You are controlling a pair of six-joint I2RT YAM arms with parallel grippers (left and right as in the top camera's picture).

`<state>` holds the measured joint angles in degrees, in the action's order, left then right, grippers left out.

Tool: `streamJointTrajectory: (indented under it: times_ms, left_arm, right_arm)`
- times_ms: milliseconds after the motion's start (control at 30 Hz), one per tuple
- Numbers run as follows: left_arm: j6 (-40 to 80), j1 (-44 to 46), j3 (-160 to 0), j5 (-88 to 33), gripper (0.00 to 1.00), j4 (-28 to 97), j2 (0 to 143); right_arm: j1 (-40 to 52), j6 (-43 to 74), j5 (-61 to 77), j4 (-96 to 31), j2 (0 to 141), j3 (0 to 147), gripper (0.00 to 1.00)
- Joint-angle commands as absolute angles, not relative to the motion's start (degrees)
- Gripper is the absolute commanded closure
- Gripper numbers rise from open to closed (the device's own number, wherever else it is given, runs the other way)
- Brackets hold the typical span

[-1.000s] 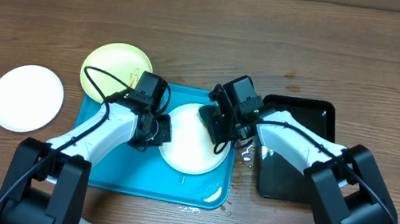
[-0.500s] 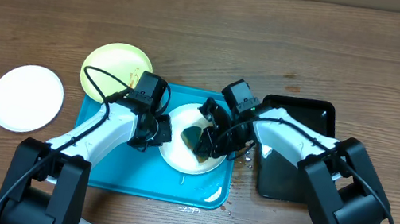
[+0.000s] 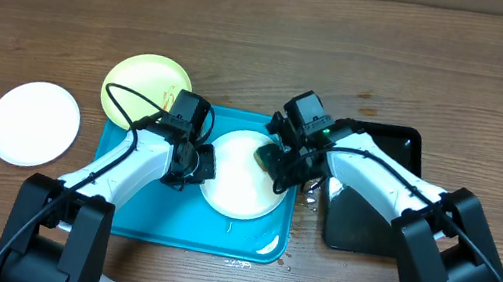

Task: Clean dirty plates on tray and stack at the side
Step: 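Scrub the white plate surface with the sponge in the right gripper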

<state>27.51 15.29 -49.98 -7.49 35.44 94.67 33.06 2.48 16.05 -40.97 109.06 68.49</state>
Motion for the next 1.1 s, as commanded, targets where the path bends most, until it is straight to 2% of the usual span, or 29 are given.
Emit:
streamJointTrajectory:
  times_ms: [0,100,600,733,800,833,1067]
  left_arm:
    - [28.3,15.5,-49.7,-5.8,0.96,35.7,95.5]
    - [28.3,15.4,-49.7,-5.8,0.96,35.7,95.5]
    - [28.3,15.4,-49.7,-5.8,0.96,35.7,95.5]
    - [28.3,15.4,-49.7,-5.8,0.96,35.7,95.5]
    - [28.3,15.5,-49.7,-5.8,0.96,35.8,95.5]
    - [28.3,15.5,-49.7,-5.8,0.96,35.8,95.5]
    - [28.3,15.4,-49.7,-5.8,0.96,35.8,95.5]
  right_arm:
    - [33.5,1.5,10.9,-40.4,107.8,67.6,0.62]
    - [33.5,1.5,10.9,-39.3,107.8,67.6,0.56]
    - [33.5,1.6,8.6,-40.2,107.8,72.6,0.56]
    - [34.0,1.7,8.1,-40.4,107.8,72.3,0.64]
    - [34.2,1.7,6.6,-40.7,107.8,72.3,0.78]
    - [34.2,1.7,6.1,-40.7,107.8,72.2,0.81]
    - [34.2,1.7,4.2,-39.3,107.8,70.4,0.9]
